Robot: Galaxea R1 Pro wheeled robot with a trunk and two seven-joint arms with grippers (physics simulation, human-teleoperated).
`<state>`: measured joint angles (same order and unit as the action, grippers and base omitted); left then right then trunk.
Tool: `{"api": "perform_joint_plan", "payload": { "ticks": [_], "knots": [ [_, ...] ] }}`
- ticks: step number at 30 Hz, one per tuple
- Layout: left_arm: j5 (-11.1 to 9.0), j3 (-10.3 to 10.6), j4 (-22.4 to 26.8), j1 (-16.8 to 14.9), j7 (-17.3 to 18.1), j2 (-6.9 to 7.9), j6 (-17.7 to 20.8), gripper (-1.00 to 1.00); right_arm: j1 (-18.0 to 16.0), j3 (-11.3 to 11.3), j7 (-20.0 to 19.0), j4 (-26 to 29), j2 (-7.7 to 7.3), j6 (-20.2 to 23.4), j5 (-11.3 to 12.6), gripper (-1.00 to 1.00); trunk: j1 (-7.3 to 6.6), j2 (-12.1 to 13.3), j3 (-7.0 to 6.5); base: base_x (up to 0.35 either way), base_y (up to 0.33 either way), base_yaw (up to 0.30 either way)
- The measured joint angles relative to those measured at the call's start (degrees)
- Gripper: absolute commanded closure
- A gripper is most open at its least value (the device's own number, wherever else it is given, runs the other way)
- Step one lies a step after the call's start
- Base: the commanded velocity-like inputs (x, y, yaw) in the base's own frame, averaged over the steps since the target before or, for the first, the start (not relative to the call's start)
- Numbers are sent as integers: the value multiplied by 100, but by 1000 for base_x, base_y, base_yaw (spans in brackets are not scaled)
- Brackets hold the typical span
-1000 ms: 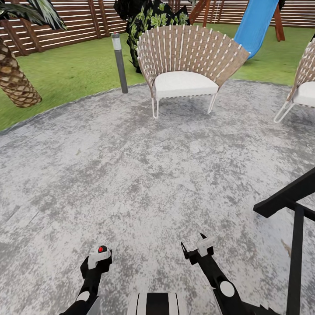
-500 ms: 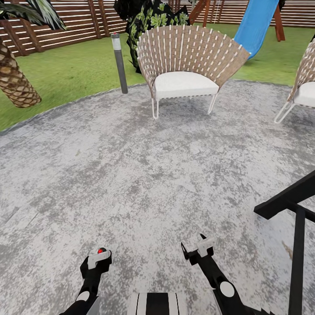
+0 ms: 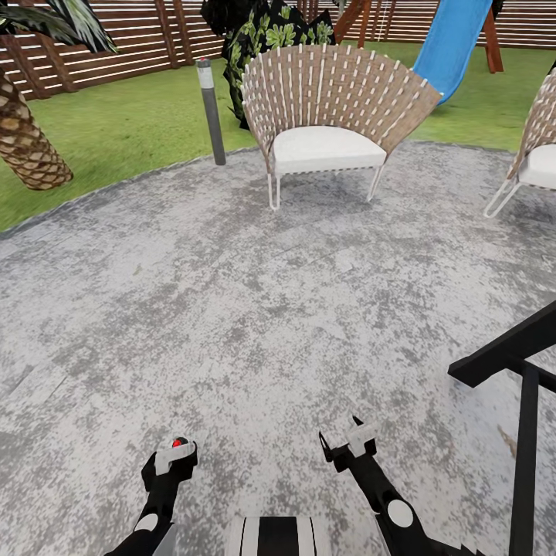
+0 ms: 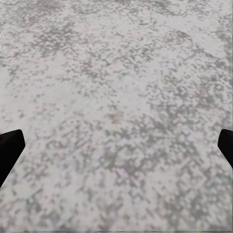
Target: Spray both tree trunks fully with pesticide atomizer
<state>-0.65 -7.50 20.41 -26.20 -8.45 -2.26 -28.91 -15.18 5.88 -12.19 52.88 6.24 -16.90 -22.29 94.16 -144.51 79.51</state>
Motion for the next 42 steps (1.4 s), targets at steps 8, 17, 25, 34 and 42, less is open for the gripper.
{"api": "perform_joint_plan", "payload": {
  "ticks": [8,17,25,34,42],
  "knots": [
    [0,0,1,-3,0,0,0,-100,0,8,9,-54,11,-6,11,-100,0,0,10,0,0,0],
    [0,8,-5,-4,-1,-7,0,-100,0,9,12,-58,17,-7,355,-100,10,-5,148,0,0,0],
    [0,13,-5,-2,-1,-9,0,-100,0,9,11,-59,18,-7,421,-100,21,-11,262,0,0,0],
    [1,30,99,-16,-2,-66,8,-100,0,9,9,-66,18,-7,422,-100,21,-11,271,0,0,0],
    [0,31,265,-22,-438,-242,9,-100,0,17,9,-81,11,-7,422,-100,21,-11,271,0,0,0]
  ]
}}
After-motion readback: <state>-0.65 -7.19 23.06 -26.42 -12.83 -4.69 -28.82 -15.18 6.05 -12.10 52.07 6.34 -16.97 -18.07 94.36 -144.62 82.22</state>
